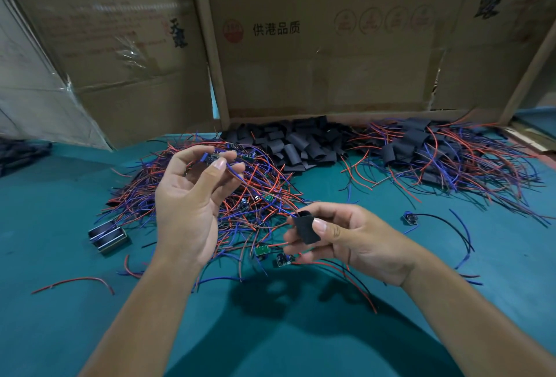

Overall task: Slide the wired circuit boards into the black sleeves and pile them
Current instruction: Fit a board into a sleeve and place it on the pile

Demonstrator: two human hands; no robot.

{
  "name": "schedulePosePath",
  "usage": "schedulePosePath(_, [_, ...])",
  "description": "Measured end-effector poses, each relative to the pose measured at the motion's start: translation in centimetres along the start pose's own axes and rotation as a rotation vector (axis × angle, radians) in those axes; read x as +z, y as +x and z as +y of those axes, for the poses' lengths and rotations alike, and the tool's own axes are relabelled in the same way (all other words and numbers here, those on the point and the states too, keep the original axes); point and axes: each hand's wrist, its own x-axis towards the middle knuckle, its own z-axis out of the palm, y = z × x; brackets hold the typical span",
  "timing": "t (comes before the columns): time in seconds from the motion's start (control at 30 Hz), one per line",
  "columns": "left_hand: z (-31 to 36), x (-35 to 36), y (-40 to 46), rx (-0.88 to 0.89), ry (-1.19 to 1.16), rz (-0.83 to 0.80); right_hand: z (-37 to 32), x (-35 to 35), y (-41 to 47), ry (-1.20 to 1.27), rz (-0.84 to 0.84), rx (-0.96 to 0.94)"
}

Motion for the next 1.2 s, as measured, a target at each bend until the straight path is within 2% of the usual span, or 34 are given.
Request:
schedulePosePath(0.17, [-1.1,1.1,-1.2,-0.004,0.076,-0.071,0.0,0.3,0.1,-0.332,0.159,-0.075])
schedulePosePath(0.33, [-2.8,2.0,-2.7,0.039,0.215,-0.214,0.3,0.6,0.5,-0.465,0.312,-0.168])
schedulePosePath(0.5, [-4.2,2.4,-3.6,0.075,0.430,-0.299,0.2,0.8,0.5,-0.715,0.488,-0.362])
schedulePosePath(0.7, [-4.7,2.7,-4.1,0.016,0.347,-0.214,0.5,1.3,0.3,-1.059,0.584,-0.552])
schedulePosePath(0.93, [-4.7,2.8,-4.2,0.000,0.324,-0.200,1.2,1.8,0.4,-1.137,0.617,-0.588])
schedulePosePath(1.2, [-4.9,2.8,-4.3,0.059,0.437,-0.261,1.3,1.9,0.4,-1.114,0.620,-0.644])
